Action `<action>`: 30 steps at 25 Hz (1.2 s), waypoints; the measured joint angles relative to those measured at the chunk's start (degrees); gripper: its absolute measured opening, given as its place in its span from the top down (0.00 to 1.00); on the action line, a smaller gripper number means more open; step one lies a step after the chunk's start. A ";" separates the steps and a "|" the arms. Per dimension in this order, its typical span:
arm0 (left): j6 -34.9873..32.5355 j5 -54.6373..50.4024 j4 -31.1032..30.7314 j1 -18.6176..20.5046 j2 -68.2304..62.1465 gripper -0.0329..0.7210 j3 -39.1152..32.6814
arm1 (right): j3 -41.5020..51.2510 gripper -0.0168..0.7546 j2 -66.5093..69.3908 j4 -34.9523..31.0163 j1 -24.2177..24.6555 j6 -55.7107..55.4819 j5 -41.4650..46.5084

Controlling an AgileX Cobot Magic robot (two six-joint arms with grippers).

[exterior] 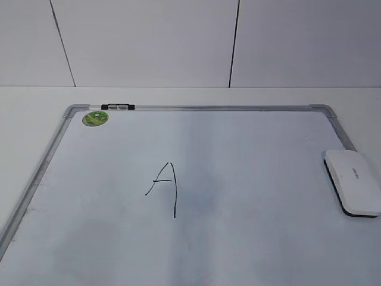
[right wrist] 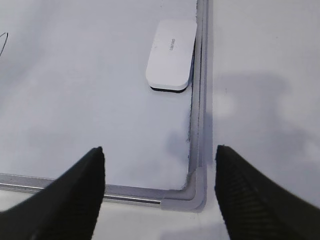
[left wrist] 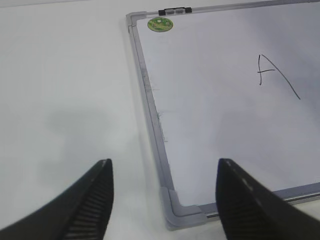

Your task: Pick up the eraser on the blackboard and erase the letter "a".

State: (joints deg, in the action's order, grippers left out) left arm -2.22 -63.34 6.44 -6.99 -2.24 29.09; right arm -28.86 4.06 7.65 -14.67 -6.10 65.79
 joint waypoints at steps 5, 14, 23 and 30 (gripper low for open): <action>0.00 0.00 0.33 0.27 1.63 0.34 0.00 | 0.00 0.29 -3.31 0.00 0.00 0.00 0.00; 0.00 0.00 0.55 3.04 1.63 0.37 0.00 | 0.00 0.29 -4.90 0.10 5.06 0.00 0.00; -0.04 0.00 0.80 7.19 1.63 0.39 0.00 | 0.00 0.29 -4.90 0.10 12.42 0.00 0.00; -0.13 0.00 0.80 8.41 1.63 0.39 0.00 | 0.00 0.29 -4.90 0.10 15.66 0.00 0.00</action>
State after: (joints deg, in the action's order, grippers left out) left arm -2.35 -63.34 7.24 1.42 -0.61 29.09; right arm -28.86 -0.83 7.75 0.98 -6.10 65.79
